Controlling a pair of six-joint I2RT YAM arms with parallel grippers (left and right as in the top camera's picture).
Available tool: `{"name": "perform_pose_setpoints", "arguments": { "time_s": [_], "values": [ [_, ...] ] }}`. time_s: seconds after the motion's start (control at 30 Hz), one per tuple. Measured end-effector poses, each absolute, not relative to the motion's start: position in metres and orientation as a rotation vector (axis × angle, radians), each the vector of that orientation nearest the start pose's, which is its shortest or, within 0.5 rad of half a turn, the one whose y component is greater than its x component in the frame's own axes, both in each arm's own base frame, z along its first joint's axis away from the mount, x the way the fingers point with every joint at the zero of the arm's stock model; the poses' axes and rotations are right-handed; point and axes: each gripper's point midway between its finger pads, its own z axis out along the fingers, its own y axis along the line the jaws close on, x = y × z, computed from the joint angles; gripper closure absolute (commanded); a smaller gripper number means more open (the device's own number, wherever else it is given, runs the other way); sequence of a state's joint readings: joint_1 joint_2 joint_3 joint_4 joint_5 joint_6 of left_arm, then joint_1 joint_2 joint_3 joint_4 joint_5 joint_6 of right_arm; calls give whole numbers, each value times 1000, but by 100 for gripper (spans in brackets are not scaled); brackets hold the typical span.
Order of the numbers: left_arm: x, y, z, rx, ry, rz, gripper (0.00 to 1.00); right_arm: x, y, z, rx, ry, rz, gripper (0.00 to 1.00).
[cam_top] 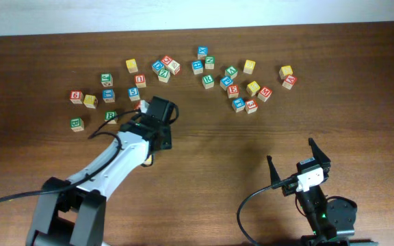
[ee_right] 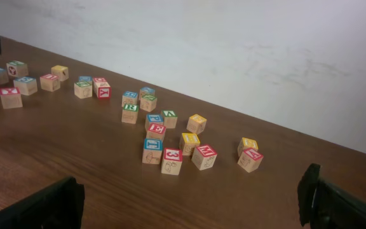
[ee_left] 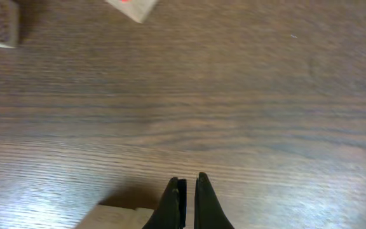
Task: Spell out ICRA
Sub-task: 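Raise the left gripper away from the placed I and C blocks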
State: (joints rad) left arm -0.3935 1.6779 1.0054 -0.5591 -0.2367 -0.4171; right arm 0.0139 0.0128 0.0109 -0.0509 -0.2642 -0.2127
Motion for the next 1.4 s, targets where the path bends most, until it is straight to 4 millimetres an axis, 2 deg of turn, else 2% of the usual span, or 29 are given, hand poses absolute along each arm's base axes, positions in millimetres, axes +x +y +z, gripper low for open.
{"name": "perform_pose_setpoints", "arguments": {
  "time_s": [0.17, 0.43, 0.67, 1.4],
  "values": [
    [349, -87, 43, -138, 2735, 125, 100, 240, 48, 164, -384, 1576, 61, 2],
    [352, -88, 42, -140, 2725, 120, 100, 240, 48, 164, -384, 1576, 61, 2],
    [350, -87, 19, -136, 2775, 151, 100, 240, 48, 164, -384, 1576, 61, 2],
    [340, -84, 16, -130, 2816, 179, 100, 240, 48, 164, -384, 1576, 62, 2]
  ]
}}
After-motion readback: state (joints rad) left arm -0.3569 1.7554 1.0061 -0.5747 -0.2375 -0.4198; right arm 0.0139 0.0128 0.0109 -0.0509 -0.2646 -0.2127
